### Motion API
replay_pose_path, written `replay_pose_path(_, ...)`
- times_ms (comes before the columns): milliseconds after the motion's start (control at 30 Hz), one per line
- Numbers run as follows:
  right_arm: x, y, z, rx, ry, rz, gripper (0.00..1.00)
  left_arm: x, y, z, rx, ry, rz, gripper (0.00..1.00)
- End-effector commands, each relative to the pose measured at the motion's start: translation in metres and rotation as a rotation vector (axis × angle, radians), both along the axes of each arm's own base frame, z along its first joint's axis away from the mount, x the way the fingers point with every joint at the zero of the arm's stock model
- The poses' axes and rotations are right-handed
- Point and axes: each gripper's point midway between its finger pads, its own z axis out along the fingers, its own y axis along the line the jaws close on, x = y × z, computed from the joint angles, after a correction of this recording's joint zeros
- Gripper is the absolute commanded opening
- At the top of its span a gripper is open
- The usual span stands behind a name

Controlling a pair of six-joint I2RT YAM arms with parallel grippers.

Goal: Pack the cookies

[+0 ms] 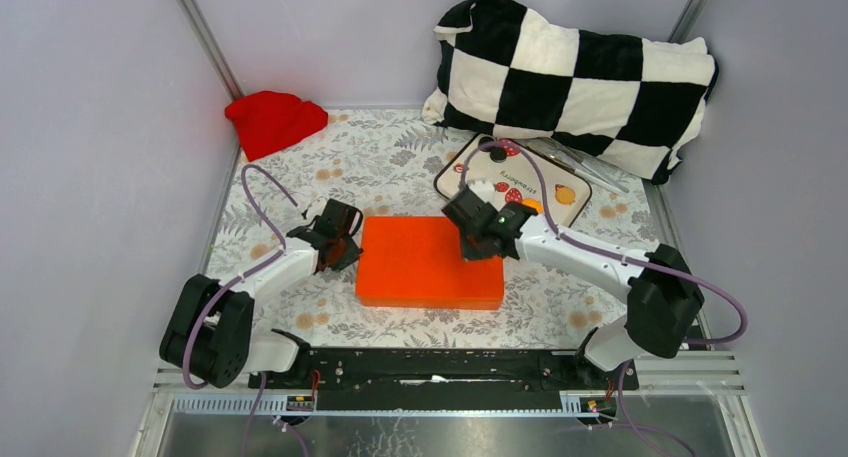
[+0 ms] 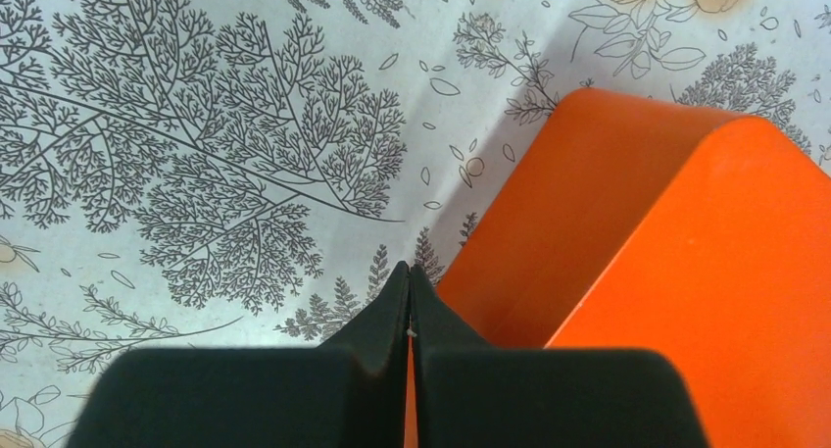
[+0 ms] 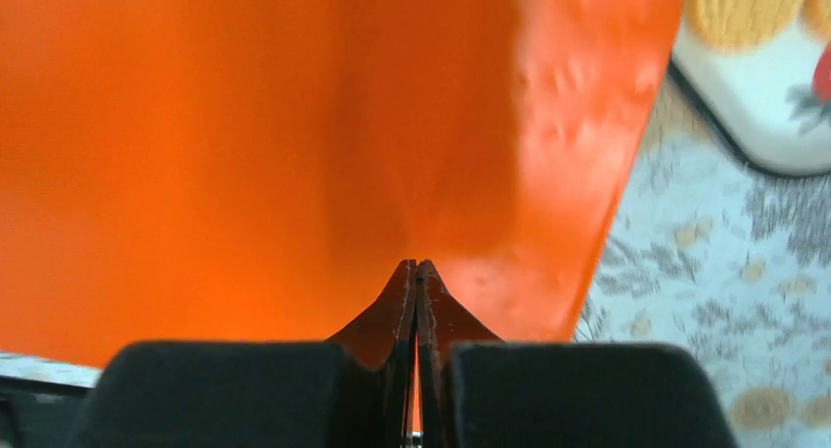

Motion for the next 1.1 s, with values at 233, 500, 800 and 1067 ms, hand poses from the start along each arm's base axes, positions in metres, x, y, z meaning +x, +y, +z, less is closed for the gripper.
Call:
replay_pose_path(233,-0.043,-0.037,-0.041,-0.026,0.101,-0.086,0.0,0.008,-0.019,0.024,-0.03,-0.052,-0.034,0.0)
replay_pose_path(500,-0.013,-0.019,0.04,0.118,-0.133,-0.042,0.04,0.008,0.009,0.068,0.08,-0.145,0.037,0.0)
replay_pose_path(800,-0.011,-0.026,0.084,0.195,-0.238,-0.042,0.1,0.008,0.011,0.121,0.028,-0.318,0.036,0.0)
replay_pose_path(1067,-0.013,-0.049,0.077,0.119,-0.254,-0.104,0.1,0.009,0.01,0.119,0.036,-0.309,0.023,0.0)
